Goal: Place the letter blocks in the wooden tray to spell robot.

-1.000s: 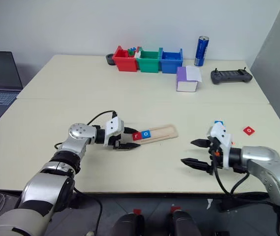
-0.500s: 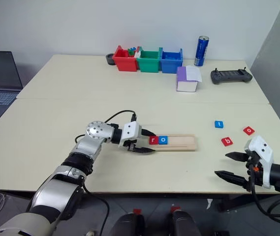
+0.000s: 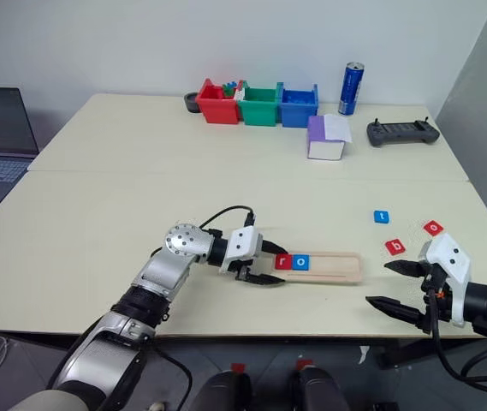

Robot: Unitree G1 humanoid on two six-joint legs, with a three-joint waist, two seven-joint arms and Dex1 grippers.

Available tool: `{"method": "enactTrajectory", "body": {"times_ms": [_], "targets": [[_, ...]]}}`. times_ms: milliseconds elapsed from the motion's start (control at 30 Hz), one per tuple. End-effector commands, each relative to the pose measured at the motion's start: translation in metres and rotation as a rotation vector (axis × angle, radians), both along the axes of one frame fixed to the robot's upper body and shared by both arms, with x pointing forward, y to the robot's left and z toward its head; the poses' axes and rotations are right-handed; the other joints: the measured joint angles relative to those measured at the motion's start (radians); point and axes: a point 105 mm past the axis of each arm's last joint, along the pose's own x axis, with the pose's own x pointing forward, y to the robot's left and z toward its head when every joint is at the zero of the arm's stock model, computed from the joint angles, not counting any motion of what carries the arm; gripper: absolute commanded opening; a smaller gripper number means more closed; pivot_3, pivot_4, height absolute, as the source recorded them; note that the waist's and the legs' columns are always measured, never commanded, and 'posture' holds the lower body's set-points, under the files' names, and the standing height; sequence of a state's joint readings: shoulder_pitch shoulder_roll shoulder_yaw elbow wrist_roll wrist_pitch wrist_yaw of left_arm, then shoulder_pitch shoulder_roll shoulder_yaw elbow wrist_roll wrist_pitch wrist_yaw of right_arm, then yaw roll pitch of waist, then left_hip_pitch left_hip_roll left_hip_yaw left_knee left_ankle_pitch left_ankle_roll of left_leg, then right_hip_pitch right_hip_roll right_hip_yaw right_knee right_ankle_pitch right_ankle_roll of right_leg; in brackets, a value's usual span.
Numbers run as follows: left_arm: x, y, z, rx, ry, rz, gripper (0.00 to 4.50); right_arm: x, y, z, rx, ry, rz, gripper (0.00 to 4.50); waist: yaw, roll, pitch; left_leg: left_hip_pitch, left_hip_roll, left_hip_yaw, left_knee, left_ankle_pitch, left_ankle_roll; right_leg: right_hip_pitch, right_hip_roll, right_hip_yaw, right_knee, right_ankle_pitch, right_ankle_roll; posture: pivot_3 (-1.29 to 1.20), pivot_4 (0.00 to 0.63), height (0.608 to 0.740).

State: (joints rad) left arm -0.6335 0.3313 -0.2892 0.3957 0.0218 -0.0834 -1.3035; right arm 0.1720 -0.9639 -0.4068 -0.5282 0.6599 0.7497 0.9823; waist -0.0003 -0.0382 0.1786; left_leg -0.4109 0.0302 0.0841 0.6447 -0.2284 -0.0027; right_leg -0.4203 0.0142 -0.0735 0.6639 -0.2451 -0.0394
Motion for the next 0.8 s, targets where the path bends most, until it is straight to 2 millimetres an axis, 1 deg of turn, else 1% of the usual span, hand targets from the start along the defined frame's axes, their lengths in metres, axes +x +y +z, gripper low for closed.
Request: {"method": "enactTrajectory", "body": {"times_ms": [33, 167, 267, 433, 533, 600, 633, 700, 733, 800], "targets": [[-0.005, 0.000, 0.007, -0.018, -0.021, 0.012, 2.72, 0.001, 0.007, 0.008, 0.006, -0.033, 0.030, 4.50, 0.000, 0.000, 0.000, 0.000, 0.000, 0.000, 0.000, 0.000, 0.000, 0.000, 0.000, 0.000, 0.000, 0.000, 0.000, 0.00, 0.150, 0.740], [-0.012, 0.008, 0.003, -0.018, -0.004, 0.034, 2.72, 0.002, 0.009, 0.008, 0.010, -0.031, 0.037, 4.50, 0.001, 0.000, 0.000, 0.000, 0.000, 0.000, 0.000, 0.000, 0.000, 0.000, 0.000, 0.000, 0.000, 0.000, 0.000, 0.00, 0.150, 0.740], [-0.015, 0.008, 0.000, -0.020, 0.004, 0.047, 2.72, 0.003, 0.011, 0.007, 0.014, -0.031, 0.043, 4.50, 0.002, 0.000, 0.000, 0.000, 0.000, 0.000, 0.000, 0.000, 0.000, 0.000, 0.000, 0.000, 0.000, 0.000, 0.000, 0.00, 0.150, 0.740], [-0.013, 0.009, -0.005, -0.012, 0.012, 0.081, 2.72, 0.007, 0.012, 0.009, 0.013, -0.036, 0.047, 4.50, 0.003, 0.000, 0.000, 0.000, 0.000, 0.000, 0.000, 0.000, 0.000, 0.000, 0.000, 0.000, 0.000, 0.000, 0.000, 0.00, 0.150, 0.740], [-0.011, 0.008, -0.003, -0.028, 0.044, 0.102, 2.72, 0.008, 0.011, 0.009, 0.012, -0.036, 0.048, 4.50, 0.003, 0.000, 0.000, 0.000, 0.000, 0.000, 0.000, 0.000, 0.000, 0.000, 0.000, 0.000, 0.000, 0.000, 0.000, 0.00, 0.150, 0.740], [-0.008, 0.008, -0.002, -0.029, 0.046, 0.121, 3.46, 0.008, 0.011, 0.010, 0.012, -0.035, 0.049, 4.50, 0.003, 0.000, 0.000, 0.000, 0.000, 0.000, 0.000, 0.000, 0.000, 0.000, 0.000, 0.000, 0.000, 0.000, 0.000, 0.00, 0.150, 0.740], [-0.009, 0.008, -0.001, -0.027, 0.048, 0.117, 3.69, 0.008, 0.012, 0.010, 0.013, -0.035, 0.049, 4.50, 0.003, 0.000, 0.000, 0.000, 0.000, 0.000, 0.000, 0.000, 0.000, 0.000, 0.000, 0.000, 0.000, 0.000, 0.000, 0.00, 0.150, 0.740], [-0.013, 0.009, -0.001, -0.023, 0.064, 0.091, 4.36, 0.008, 0.012, 0.010, 0.013, -0.033, 0.051, 4.50, 0.003, 0.000, 0.000, 0.000, 0.000, 0.000, 0.000, 0.000, 0.000, 0.000, 0.000, 0.000, 0.000, 0.000, 0.000, 0.00, 0.150, 0.740], [-0.013, 0.009, 0.000, -0.024, 0.060, 0.086, 4.48, 0.008, 0.013, 0.010, 0.014, -0.032, 0.052, 4.50, 0.003, 0.000, 0.000, 0.000, 0.000, 0.000, 0.000, 0.000, 0.000, 0.000, 0.000, 0.000, 0.000, 0.000, 0.000, 0.00, 0.150, 0.740], [-0.014, 0.010, 0.001, -0.024, 0.046, 0.072, 4.48, 0.008, 0.013, 0.010, 0.013, -0.033, 0.052, 4.50, 0.003, 0.000, 0.000, 0.000, 0.000, 0.000, 0.000, 0.000, 0.000, 0.000, 0.000, 0.000, 0.000, 0.000, 0.000, 0.00, 0.150, 0.740]]}}
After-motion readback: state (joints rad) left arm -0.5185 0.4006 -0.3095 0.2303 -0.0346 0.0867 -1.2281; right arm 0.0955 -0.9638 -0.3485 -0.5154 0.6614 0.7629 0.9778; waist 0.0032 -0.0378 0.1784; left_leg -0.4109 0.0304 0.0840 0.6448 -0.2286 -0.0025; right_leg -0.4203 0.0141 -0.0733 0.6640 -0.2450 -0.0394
